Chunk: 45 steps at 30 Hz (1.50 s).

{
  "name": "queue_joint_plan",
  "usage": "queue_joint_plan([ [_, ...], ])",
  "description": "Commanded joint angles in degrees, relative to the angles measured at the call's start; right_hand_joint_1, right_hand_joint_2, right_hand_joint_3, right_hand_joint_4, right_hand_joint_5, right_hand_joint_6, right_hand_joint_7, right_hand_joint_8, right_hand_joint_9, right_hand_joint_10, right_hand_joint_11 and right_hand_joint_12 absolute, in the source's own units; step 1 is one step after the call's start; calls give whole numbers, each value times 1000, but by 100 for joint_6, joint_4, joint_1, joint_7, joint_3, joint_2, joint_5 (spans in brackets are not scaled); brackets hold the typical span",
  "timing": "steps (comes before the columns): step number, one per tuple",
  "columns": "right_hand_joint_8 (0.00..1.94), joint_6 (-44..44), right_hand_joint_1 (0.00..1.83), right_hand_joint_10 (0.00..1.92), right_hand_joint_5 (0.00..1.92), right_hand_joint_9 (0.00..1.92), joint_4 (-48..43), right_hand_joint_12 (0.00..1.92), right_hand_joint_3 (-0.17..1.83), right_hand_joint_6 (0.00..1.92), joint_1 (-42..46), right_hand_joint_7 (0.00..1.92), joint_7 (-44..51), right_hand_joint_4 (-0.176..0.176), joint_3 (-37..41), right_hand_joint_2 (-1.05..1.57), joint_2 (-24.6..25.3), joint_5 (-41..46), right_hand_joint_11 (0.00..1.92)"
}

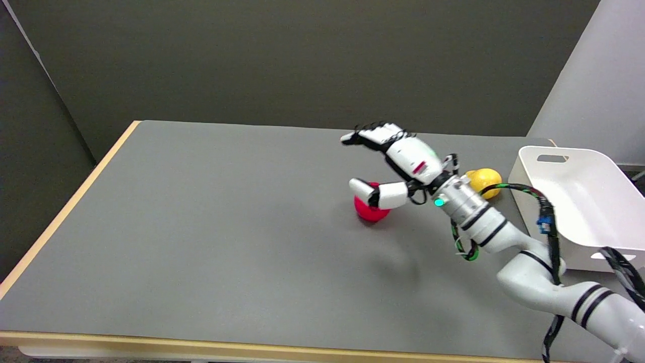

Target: Pick up the red apple.

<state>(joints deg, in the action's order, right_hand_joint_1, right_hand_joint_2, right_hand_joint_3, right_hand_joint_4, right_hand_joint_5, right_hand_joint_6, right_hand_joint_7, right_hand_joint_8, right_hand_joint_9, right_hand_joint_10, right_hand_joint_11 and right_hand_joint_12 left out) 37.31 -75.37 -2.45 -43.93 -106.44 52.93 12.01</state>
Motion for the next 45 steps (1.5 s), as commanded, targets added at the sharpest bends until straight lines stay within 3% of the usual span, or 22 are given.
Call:
queue_joint_plan([
  [1, 460, -1205, 338, 781, 286, 242, 681, 1220, 948, 573, -631, 376, 317, 76, -802, 607, 340, -572, 104],
  [8, 472, -1192, 358, 800, 300, 266, 529, 1235, 950, 594, -195, 387, 329, 72, -366, 611, 206, -568, 122],
  [21, 486, -597, 473, 923, 345, 344, 750, 1355, 869, 646, -225, 471, 289, 76, -347, 652, 131, -560, 198],
  [34, 657, -518, 620, 1110, 424, 520, 806, 1573, 890, 877, -272, 576, 329, 91, -421, 690, 125, -603, 408],
  [45, 697, -518, 652, 1134, 447, 545, 845, 1593, 899, 951, -296, 597, 309, 98, -495, 701, 144, -568, 437],
])
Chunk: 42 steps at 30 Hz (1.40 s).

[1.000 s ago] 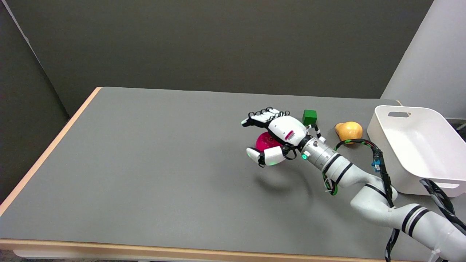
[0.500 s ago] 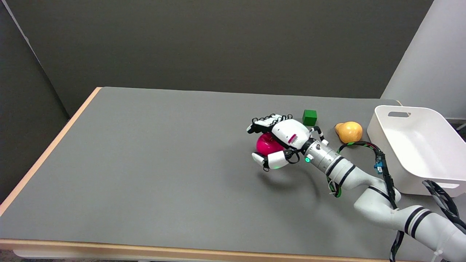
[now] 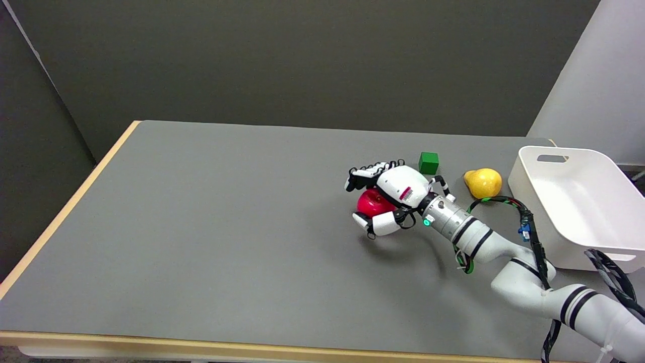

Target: Pick up the red apple.

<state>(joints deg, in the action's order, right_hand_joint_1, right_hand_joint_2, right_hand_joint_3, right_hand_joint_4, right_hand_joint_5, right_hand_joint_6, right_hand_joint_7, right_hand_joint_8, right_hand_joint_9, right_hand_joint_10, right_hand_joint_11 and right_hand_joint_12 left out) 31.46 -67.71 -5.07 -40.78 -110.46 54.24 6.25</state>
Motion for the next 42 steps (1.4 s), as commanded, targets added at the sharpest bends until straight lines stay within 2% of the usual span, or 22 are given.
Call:
queue_joint_plan([
  [1, 698, 52, 653, 1134, 448, 545, 84, 1593, 898, 953, -33, 597, -14, 99, -97, 701, 13, 3, 437],
  [6, 690, 11, 656, 1130, 448, 542, 92, 1594, 900, 957, -33, 593, -33, 103, -105, 699, 8, 4, 435],
  [11, 584, -1, 638, 1041, 420, 466, 100, 1522, 905, 886, -57, 538, -34, 117, -105, 687, -11, 8, 342],
  [21, 573, -5, 642, 1029, 418, 458, 196, 1505, 905, 880, -109, 532, -34, 119, -121, 680, -19, 8, 330],
  [42, 709, 77, 687, 1125, 483, 556, 584, 1567, 917, 1051, -113, 606, -24, 123, -129, 689, 26, 16, 407],
])
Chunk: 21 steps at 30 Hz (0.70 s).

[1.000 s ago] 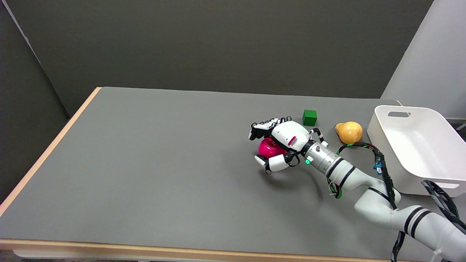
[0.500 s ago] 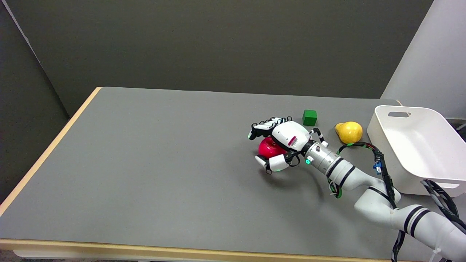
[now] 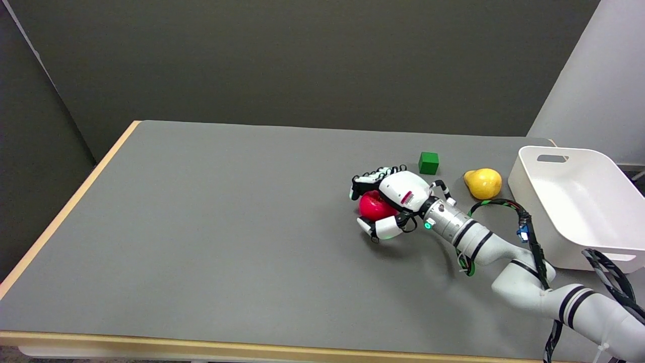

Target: Pick up the red apple.

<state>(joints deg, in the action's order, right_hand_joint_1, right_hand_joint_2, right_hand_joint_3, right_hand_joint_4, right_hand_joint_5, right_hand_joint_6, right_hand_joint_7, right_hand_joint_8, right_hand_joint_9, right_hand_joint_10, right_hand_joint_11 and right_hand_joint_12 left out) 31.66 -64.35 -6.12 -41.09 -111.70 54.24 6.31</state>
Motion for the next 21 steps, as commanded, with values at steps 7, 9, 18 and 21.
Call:
queue_joint_plan([
  [7, 1037, 405, 867, 1323, 679, 761, 439, 1818, 437, 1525, -36, 788, 45, 165, -4, 1075, 77, 10, 617],
  [9, 1126, 470, 915, 1362, 719, 822, 468, 1921, 525, 1509, -40, 856, 45, 118, -4, 1015, 82, 10, 513],
  [18, 1941, 998, 960, 1921, 808, 907, 507, 1921, 942, 1596, -77, 763, 45, 99, 42, 797, 138, 50, 332],
  [21, 1941, 1330, 899, 1921, 871, 910, 426, 1921, 857, 1789, -128, 793, 45, 35, 59, 761, 136, 266, 393],
])
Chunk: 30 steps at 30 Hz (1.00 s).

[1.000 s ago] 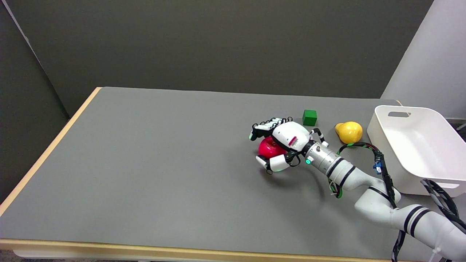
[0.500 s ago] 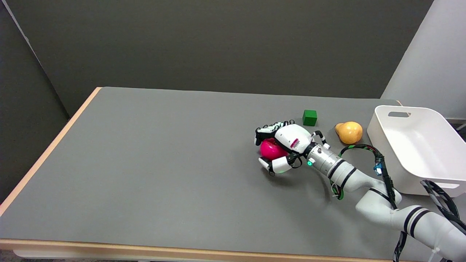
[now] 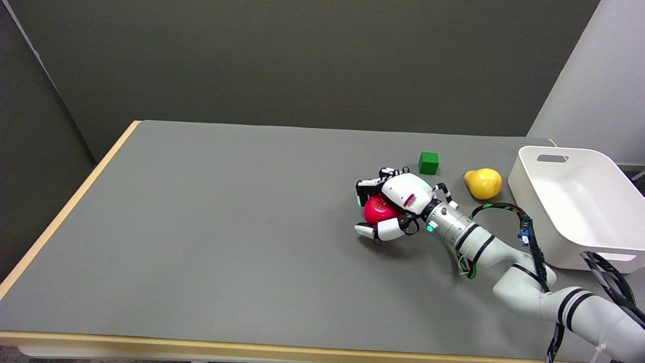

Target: Pick up the red apple.

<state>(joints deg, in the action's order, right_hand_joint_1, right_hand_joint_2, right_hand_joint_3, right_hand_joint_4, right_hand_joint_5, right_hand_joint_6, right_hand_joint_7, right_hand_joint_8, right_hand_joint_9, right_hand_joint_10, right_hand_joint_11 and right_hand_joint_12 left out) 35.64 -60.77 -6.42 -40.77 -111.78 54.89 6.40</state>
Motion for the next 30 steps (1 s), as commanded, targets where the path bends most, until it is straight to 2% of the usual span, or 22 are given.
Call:
queue_joint_plan([
  [1, 1941, 1024, 884, 1921, 883, 918, 36, 1921, 809, 1856, -125, 810, 13, 23, 67, 760, 68, 310, 419],
  [3, 1941, 1190, 908, 1921, 884, 952, -65, 1921, 805, 1910, -176, 816, 45, 33, 105, 758, 38, 344, 480],
  [5, 1941, 1265, 959, 1921, 904, 1058, -205, 1921, 758, 1921, -186, 827, 109, 61, 151, 766, -4, 344, 629],
  [7, 1941, 1290, 979, 1921, 922, 1116, -400, 1921, 766, 1921, -182, 856, 178, 63, 255, 754, -56, 344, 710],
  [9, 1941, 1298, 1010, 1921, 973, 1184, -596, 1921, 871, 1921, -153, 927, 213, 54, 417, 681, -129, 344, 819],
  [13, 1941, 1230, 1031, 1921, 992, 1236, -823, 1921, 794, 1921, -90, 993, 302, 60, 799, 713, -252, 357, 967],
  [24, 1941, 1027, 1072, 1921, 1031, 1288, -1106, 1921, 920, 1921, 146, 1051, 711, 45, 2255, 655, -732, 911, 1106],
  [30, 1941, 411, 1084, 1921, 1038, 1293, -1104, 1921, 924, 1921, 274, 1063, 849, 45, 3004, 662, -1152, 1161, 1111],
])
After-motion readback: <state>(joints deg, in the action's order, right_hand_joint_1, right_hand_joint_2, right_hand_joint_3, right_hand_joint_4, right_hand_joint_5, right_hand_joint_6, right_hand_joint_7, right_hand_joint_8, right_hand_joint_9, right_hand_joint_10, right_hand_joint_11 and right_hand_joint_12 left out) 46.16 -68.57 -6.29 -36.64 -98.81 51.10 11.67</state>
